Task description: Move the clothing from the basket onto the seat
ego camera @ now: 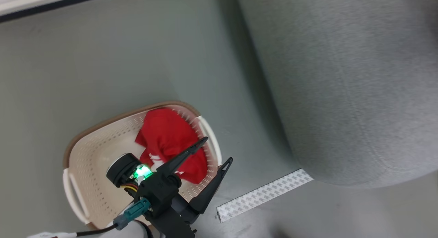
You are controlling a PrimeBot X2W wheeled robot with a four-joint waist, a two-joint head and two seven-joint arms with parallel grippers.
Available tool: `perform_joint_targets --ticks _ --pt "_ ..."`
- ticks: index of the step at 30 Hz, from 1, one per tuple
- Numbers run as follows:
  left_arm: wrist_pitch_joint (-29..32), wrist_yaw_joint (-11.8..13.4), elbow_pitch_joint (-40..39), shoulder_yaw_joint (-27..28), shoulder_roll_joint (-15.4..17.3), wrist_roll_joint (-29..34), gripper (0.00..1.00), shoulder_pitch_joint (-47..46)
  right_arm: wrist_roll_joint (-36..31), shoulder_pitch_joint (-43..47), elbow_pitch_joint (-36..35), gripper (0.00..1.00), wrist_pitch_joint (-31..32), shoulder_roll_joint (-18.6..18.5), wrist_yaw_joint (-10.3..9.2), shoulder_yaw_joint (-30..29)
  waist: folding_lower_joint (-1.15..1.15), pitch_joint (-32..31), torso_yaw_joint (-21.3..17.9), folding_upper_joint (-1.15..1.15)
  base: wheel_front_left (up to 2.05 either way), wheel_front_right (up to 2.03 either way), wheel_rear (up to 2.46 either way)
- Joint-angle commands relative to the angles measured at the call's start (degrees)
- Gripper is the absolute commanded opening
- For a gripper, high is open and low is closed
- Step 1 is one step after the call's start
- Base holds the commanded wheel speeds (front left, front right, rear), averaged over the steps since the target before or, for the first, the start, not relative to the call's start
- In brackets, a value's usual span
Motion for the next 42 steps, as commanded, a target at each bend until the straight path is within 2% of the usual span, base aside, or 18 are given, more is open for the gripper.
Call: perform_joint_targets --ticks 1,3,4,5,6,10,16,23,26,32,37,42 --pt "-0.7 -0.1 0.1 -0.2 -0.3 0.3 1.0 0.3 -1.1 0.2 1.9 0.0 -0.8 0.0 0.02 -0.6 -0.02 5.2 5.9 -0.02 0.0 0.0 0.0" --pt "-1.2 0.0 0.6 -0.3 -0.5 0.0 1.0 0.7 -2.1 1.4 4.4 0.0 -1.2 0.6 0.02 -1.0 -0.02 4.8 6.3 -0.02 0.0 0.0 0.0" --pt "-1.6 0.1 0.7 -0.3 -0.6 -0.2 1.0 0.9 -2.7 1.6 5.5 0.1 -1.0 0.7 0.02 -1.0 -0.02 4.5 6.5 -0.02 0.0 0.0 0.0" --pt "-1.6 0.1 0.9 -0.2 -0.7 -0.5 1.0 1.0 -3.4 1.8 7.0 0.85 -0.2 1.2 0.02 -1.1 -0.02 4.1 6.6 -0.02 0.0 0.0 0.0" --pt "-1.8 0.0 1.0 -0.2 -0.8 -0.8 1.0 1.2 -4.7 1.9 8.3 1.0 0.3 1.1 0.02 -1.3 -0.02 3.8 6.7 -0.02 0.0 0.0 0.0" --pt "-2.5 0.0 1.9 -0.1 -1.3 -1.3 1.0 1.3 -8.2 2.7 11.3 1.0 0.6 1.4 0.02 -2.1 -0.02 1.9 7.0 -0.02 0.0 0.0 0.0" --pt "-4.6 -0.7 5.4 -0.4 -3.1 -3.3 1.0 3.0 -15.0 5.8 14.4 1.0 1.9 2.2 0.01 -2.9 -0.02 -4.9 7.9 -0.02 0.0 0.0 0.0" --pt "-7.8 -0.6 11.7 0.1 -5.7 -6.3 1.0 7.3 -18.1 14.6 13.0 1.0 3.6 3.9 0.01 -0.4 -0.02 -15.2 9.8 -0.02 0.0 0.0 0.0" --pt "-8.7 -0.1 13.9 1.3 -6.3 -7.6 1.0 9.8 -17.9 19.5 9.6 1.0 3.5 4.2 0.01 0.7 -0.02 -19.3 10.7 -0.02 0.0 0.0 0.0" --pt "-9.5 2.9 17.3 6.7 -7.3 -8.7 1.0 17.1 -17.8 33.7 -2.1 1.0 3.5 9.4 0.01 -1.1 -0.02 -28.6 12.9 -0.02 0.0 0.0 0.0" --pt "-9.5 6.7 17.8 13.0 -6.7 -7.1 1.0 21.6 -16.3 43.3 -13.2 1.0 5.1 15.5 0.01 0.1 -0.02 -32.2 14.1 -0.02 0.0 0.0 0.0" --pt "-9.5 7.9 16.1 20.1 -6.7 -6.3 1.0 24.9 -17.5 50.9 -23.0 1.0 5.5 19.7 0.01 2.2 -0.02 -33.5 16.0 -0.02 0.0 0.0 0.0"
